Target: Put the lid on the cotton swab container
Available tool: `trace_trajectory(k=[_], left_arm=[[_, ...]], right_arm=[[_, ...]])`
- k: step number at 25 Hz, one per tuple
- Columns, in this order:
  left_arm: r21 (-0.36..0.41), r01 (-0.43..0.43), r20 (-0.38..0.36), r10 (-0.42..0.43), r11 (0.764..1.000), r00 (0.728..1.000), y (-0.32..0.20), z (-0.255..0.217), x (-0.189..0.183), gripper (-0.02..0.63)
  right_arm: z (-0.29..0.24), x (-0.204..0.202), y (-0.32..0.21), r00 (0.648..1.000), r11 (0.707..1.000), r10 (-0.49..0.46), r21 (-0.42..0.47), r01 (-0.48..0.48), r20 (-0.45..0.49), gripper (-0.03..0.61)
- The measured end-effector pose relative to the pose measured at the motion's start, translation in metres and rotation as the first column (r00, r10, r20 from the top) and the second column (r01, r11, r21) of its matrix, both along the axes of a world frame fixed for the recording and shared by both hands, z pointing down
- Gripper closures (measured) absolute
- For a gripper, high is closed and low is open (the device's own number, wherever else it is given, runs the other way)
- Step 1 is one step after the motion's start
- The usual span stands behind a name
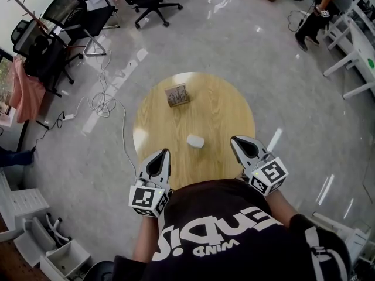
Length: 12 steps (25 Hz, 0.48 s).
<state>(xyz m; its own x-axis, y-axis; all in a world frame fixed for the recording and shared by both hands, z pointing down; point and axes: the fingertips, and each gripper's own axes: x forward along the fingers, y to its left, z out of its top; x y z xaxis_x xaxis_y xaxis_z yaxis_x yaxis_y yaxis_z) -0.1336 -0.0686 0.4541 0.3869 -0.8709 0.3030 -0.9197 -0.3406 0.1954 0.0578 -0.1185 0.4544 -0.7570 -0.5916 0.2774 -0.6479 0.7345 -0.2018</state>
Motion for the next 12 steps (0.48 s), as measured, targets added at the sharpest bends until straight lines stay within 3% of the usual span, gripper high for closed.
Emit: trace_trajectory(k=[7, 12], left_arm=[[0.058, 0.021, -0.003, -0.021, 0.998, 1.0, -0.002, -0.0111, -0.0016, 0.604], [0.052, 0.03, -0.008, -0.03, 0.998, 1.0, 0.0003, -0.012, 0.0006, 0.604]], right_arm=[[-0.0025, 0.003, -0.0036, 0.999, 0.999, 0.044, 0.012, -0.044, 0.026, 0.575], [-0.0064, 0.0044, -0.0051, 0.999, 0.998, 0.045, 0.038, -0.045, -0.003, 0.575]])
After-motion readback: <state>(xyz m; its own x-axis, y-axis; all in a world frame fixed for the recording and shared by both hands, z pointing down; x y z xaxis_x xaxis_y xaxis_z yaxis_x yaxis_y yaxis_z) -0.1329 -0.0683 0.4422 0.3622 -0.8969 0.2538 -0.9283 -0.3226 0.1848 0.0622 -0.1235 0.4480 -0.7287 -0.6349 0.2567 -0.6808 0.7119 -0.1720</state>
